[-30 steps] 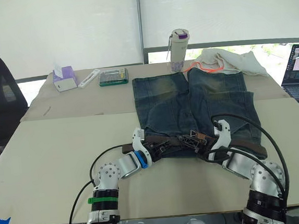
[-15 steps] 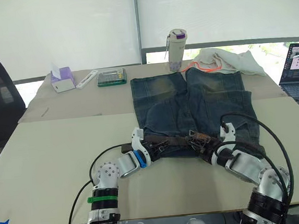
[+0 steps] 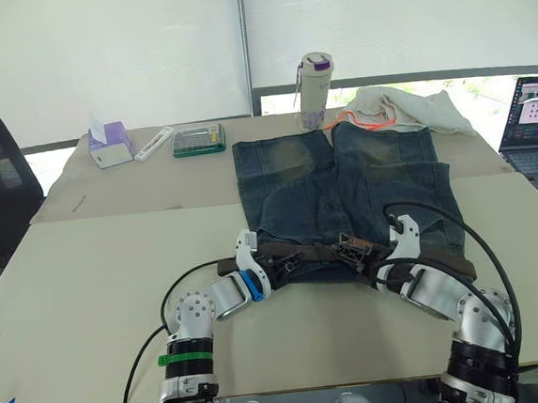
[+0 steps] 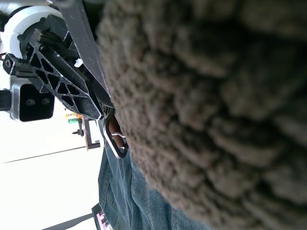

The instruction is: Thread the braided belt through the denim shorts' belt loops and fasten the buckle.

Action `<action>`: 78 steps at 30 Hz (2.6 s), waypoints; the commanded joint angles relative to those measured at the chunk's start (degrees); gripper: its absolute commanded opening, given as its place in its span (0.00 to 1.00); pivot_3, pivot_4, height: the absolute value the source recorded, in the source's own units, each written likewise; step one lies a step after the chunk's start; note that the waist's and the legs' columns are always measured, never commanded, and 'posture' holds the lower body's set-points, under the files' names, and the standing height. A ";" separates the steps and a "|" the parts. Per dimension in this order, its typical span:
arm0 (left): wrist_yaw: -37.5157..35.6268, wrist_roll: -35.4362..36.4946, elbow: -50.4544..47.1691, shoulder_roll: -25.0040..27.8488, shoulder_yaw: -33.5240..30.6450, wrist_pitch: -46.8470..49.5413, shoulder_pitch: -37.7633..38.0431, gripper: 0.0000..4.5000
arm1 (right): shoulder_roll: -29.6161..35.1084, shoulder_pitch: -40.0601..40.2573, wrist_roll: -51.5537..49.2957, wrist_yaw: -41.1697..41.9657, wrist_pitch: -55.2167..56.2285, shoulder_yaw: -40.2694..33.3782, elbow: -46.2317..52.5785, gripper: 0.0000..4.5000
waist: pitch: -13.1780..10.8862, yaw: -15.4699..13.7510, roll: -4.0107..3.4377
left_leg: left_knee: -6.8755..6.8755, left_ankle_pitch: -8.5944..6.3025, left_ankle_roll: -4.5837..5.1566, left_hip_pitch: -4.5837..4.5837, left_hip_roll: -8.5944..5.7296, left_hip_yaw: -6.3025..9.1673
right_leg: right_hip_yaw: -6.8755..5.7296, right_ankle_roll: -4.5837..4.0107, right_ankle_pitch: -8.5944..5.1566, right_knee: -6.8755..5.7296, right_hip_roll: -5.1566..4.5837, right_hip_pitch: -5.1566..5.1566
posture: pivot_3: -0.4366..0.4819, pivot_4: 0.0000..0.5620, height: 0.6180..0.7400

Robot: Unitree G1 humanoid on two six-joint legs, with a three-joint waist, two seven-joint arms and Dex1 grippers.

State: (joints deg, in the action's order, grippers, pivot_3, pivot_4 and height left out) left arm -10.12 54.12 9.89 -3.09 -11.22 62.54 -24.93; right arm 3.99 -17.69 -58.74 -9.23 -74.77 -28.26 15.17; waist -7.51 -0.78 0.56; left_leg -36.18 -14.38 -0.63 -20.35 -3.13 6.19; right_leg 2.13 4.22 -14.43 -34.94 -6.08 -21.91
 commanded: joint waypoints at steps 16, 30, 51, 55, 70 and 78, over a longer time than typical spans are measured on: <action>0.43 -2.14 3.83 -1.18 0.52 1.37 1.40 0.00 | -1.51 -1.10 -6.64 -2.80 1.79 -0.92 -1.29 0.21 | -0.01 0.13 0.01 | 0.08 0.00 0.00 -0.01 0.00 0.01 | 0.02 0.01 -0.01 0.01 0.00 -0.06 | 0.48 0.27 1.00; -1.68 -3.81 3.59 0.09 1.06 0.57 0.95 0.30 | 3.67 -0.60 -12.79 -2.93 2.20 1.38 3.67 0.00 | -0.10 0.34 0.14 | 0.17 0.01 0.00 -0.09 0.02 0.00 | 0.02 0.02 -0.01 0.04 0.00 -0.16 | 0.48 0.27 1.00; -8.20 -8.08 -2.90 7.84 8.23 -1.89 4.33 0.99 | 27.83 -0.88 -36.72 1.59 13.87 -8.16 2.51 0.00 | -0.40 0.69 0.65 | 0.28 0.00 0.01 -0.19 0.10 -0.05 | 0.04 0.03 -0.03 0.18 0.02 -0.18 | 0.48 0.27 1.00; -11.80 -8.58 -5.46 10.40 10.28 -2.34 5.35 0.99 | 31.13 -2.90 -46.69 -2.18 19.75 -10.04 -0.43 0.00 | -0.41 1.09 0.67 | 0.30 0.00 0.03 -0.22 0.11 -0.08 | 0.07 0.03 -0.03 0.20 0.02 -0.18 | 0.48 0.27 1.00; -29.93 14.48 -20.29 20.30 -1.46 1.99 10.89 0.99 | 15.20 -7.01 -54.26 -9.18 30.33 -4.10 6.26 0.00 | -0.72 1.11 0.08 | 0.34 0.01 0.07 -0.69 1.04 -0.04 | 0.00 -0.79 0.43 0.46 0.77 -0.63 | 0.48 0.27 1.00; -17.08 29.01 -22.24 14.31 -1.24 1.78 6.28 0.99 | 10.01 -4.29 -54.26 -11.72 34.13 4.74 9.87 0.00 | -0.72 1.43 0.03 | 0.33 0.01 0.07 -0.68 1.08 0.10 | 0.08 -0.84 0.52 0.62 0.79 -0.57 | 0.48 0.27 1.00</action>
State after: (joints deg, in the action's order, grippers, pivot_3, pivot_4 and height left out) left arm -31.12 81.31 -11.61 12.34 -13.33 65.10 -17.51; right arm 14.24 -21.55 -111.55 -21.49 -42.52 -24.31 21.68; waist -8.23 0.65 0.59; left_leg -35.84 -14.37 -0.56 -21.02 -2.06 6.28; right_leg 2.20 3.37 -13.89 -34.32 -5.28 -22.49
